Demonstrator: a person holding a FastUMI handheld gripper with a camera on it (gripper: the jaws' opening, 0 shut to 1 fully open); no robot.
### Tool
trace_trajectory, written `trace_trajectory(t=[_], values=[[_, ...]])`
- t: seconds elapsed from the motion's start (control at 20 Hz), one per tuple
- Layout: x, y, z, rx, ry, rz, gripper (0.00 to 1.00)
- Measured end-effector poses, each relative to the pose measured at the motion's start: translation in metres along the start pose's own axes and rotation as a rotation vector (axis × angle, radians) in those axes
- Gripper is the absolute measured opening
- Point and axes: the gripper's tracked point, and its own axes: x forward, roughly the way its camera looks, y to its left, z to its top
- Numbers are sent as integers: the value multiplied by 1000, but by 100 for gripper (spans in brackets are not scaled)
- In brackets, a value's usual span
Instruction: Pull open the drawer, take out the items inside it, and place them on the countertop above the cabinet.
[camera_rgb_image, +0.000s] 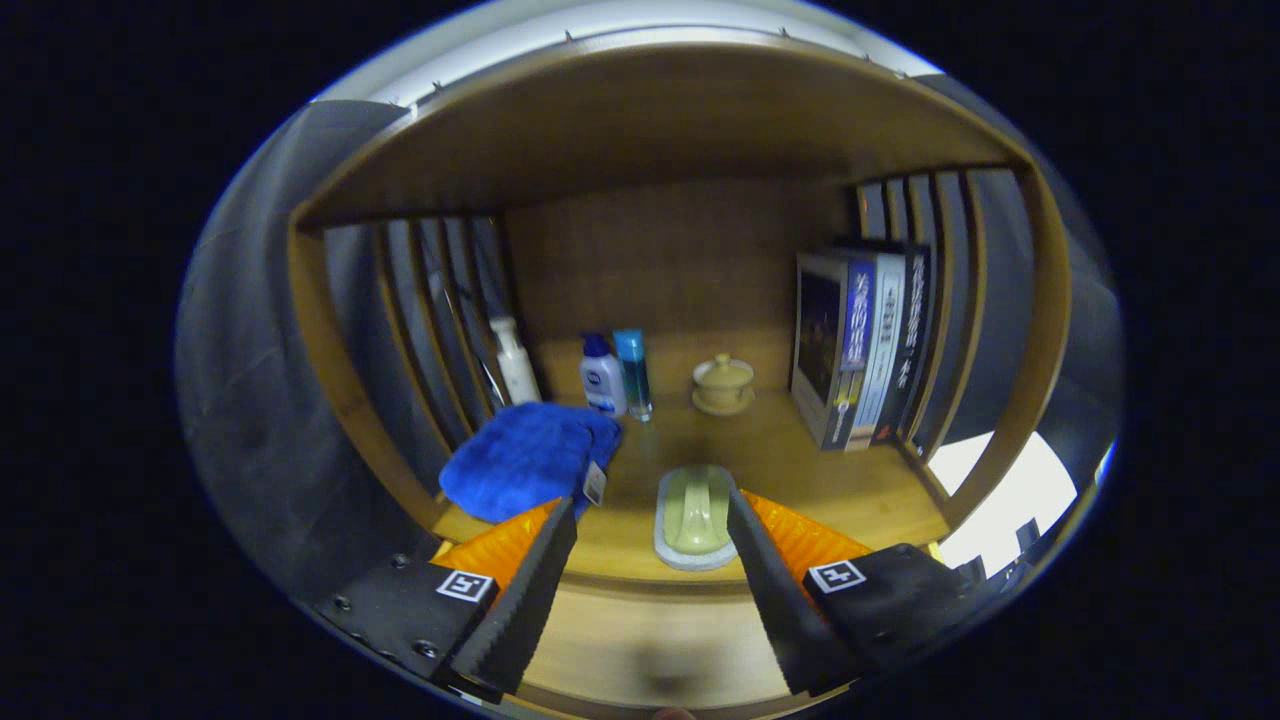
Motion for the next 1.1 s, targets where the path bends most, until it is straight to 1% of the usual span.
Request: trace_trajectory(t=[0.1, 0.2, 0.3, 0.5, 0.6, 0.75, 0.9, 1.1], values=[[-29, 8, 8, -24, -76, -3, 99], [-49, 17, 5, -33, -138, -5, 98], [-66, 29, -8, -39, -176, 4, 98], [-78, 46, -34, -83, -237, 3, 98], [-84, 53, -54, -83, -245, -2, 98], [-104, 65, -73, -68, -292, -5, 98], [-135, 58, -88, -92, -332, -48, 98], [-177, 48, -109, -70, -407, -84, 99]])
